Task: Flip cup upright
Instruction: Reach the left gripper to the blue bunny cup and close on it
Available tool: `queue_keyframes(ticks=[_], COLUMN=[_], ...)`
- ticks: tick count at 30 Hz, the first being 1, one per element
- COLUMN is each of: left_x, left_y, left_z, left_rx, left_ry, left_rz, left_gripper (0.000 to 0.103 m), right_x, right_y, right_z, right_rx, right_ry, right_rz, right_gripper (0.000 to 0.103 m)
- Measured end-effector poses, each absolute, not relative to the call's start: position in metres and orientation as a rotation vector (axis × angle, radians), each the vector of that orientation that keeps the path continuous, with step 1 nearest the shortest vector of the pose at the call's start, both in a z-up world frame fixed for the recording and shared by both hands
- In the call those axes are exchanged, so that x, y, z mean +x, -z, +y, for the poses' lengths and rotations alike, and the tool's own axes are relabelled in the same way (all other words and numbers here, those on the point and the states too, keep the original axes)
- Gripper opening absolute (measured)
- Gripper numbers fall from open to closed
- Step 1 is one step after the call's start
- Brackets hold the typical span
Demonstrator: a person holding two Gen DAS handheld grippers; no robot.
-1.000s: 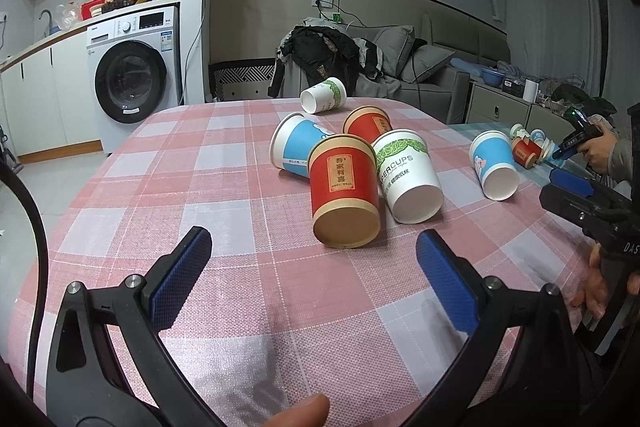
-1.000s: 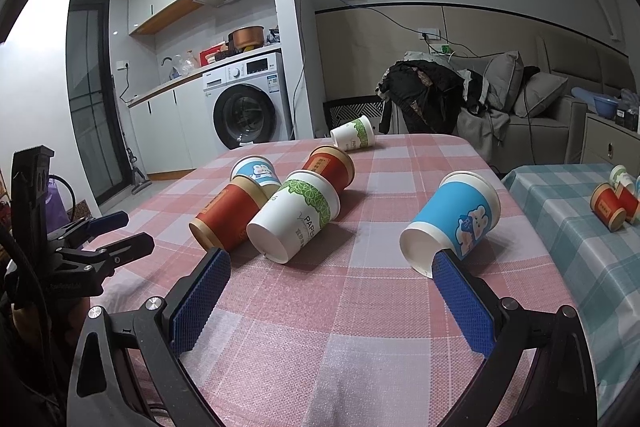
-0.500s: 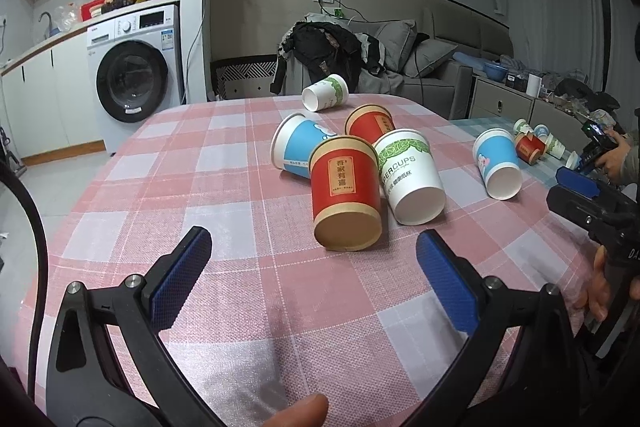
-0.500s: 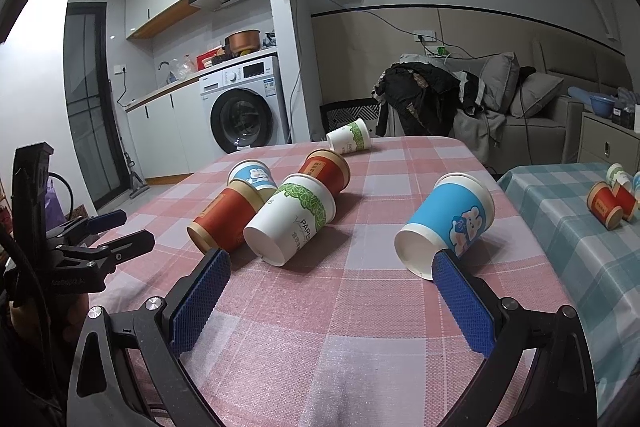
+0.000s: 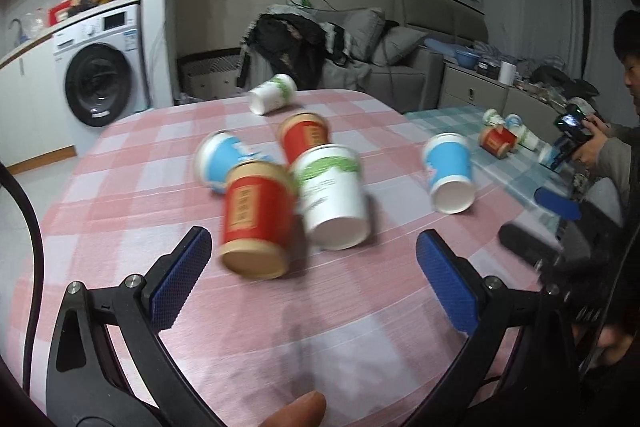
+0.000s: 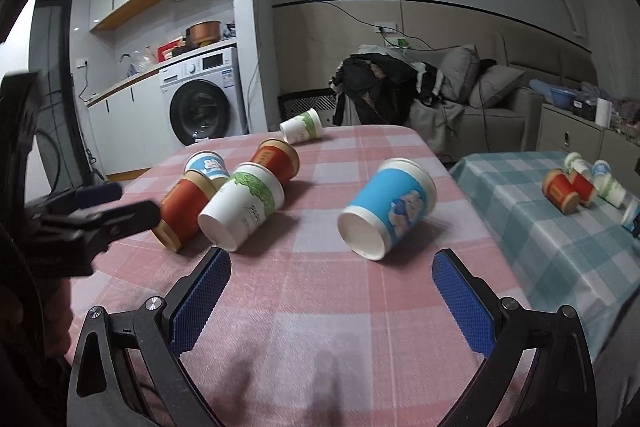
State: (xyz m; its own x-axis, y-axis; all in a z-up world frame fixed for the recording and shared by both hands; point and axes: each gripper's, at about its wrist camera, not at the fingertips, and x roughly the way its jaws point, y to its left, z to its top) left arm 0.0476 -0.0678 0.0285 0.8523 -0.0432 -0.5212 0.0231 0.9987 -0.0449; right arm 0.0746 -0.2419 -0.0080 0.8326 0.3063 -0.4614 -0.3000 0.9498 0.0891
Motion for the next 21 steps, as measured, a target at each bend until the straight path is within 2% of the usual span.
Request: queue_keyframes(ticks=[21], left_x=[0.163], left_y=[-0.022], left_z=[-0.185], left_rx=[0.097], left_ry=[0.236], left_rz=[0.657], left_gripper=[0.101], right_x=[0.077], right_y=[0.023], right_z=[-0.303], right_rx=[0.052], right_ry=[-0.085], right_rz=[0.563], right_gripper=[0.103])
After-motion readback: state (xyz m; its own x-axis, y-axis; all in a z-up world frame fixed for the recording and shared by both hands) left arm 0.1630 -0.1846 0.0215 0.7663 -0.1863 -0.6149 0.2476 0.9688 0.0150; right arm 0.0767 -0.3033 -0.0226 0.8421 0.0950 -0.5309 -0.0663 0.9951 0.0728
